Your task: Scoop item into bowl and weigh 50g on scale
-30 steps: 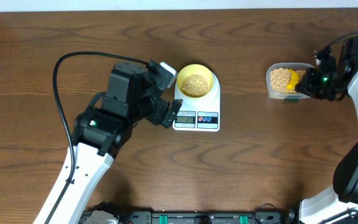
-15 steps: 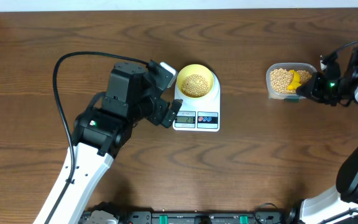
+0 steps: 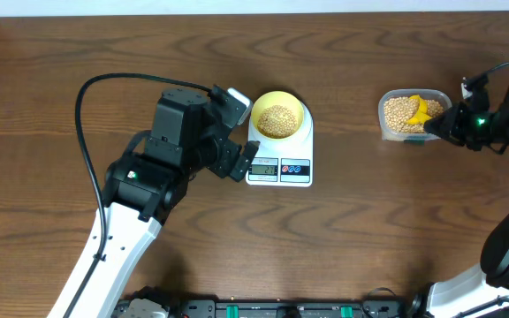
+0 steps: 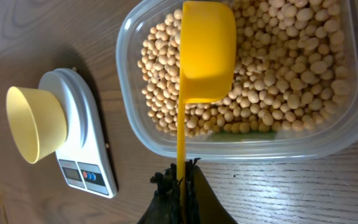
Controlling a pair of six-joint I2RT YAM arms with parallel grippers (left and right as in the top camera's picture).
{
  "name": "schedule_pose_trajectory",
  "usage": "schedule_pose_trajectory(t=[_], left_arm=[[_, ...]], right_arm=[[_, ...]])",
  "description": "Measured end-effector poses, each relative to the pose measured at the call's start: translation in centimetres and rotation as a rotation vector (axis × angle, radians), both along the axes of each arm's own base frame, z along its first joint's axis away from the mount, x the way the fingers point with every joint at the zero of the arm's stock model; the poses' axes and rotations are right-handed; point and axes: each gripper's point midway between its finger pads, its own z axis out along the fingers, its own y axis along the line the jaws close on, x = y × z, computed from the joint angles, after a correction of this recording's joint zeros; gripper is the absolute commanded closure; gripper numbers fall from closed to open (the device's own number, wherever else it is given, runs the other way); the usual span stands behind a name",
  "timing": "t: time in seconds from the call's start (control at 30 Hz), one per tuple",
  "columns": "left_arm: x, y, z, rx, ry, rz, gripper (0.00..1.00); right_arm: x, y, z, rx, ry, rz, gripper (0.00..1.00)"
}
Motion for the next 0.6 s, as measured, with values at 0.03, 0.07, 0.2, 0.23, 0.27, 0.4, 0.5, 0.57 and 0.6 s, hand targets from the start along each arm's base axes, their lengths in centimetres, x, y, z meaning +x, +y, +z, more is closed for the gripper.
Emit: schedule_pose_trajectory(t=[0.03, 0.07, 0.2, 0.23, 0.27, 0.4, 0.5, 0.57, 0.6], left_arm=[[0.0, 0.0, 0.0, 0.0, 0.0, 0.0, 0.0], [0.0, 0.0, 0.0, 0.0, 0.0, 0.0, 0.0], [0.0, 0.0, 0.0, 0.0, 0.0, 0.0, 0.0], [0.0, 0.0, 0.0, 0.0, 0.0, 0.0, 0.0], [0.0, 0.0, 0.0, 0.0, 0.0, 0.0, 0.0], [0.0, 0.0, 0.0, 0.0, 0.0, 0.0, 0.0], [0.0, 0.0, 0.0, 0.0, 0.0, 0.0, 0.0], [0.0, 0.0, 0.0, 0.0, 0.0, 0.0, 0.0], [0.0, 0.0, 0.0, 0.0, 0.0, 0.0, 0.0]], right_arm=[[-0.1, 0.0, 0.0, 0.006, 0.0, 0.0, 0.99], [-0.1, 0.0, 0.1, 0.011, 0.0, 0.0, 0.99], [-0.4, -0.4, 0.2, 0.029, 0.003, -0.012, 0.99], [-0.5, -0.6, 0.2, 0.033, 0.005, -0.016, 0.99], [-0.7, -0.7, 0.2, 0.038, 0.01, -0.02, 0.99], [-1.0, -1.3, 0.5, 0.068, 0.006, -0.036, 0.99], [-1.1, -1.7, 0.8, 0.095, -0.011, -0.044, 0.99], [-1.0, -1.8, 1.2, 0.117, -0.028, -0.046, 0.99], [-1.0, -1.9, 1.4, 0.131, -0.039, -0.046, 0.99]])
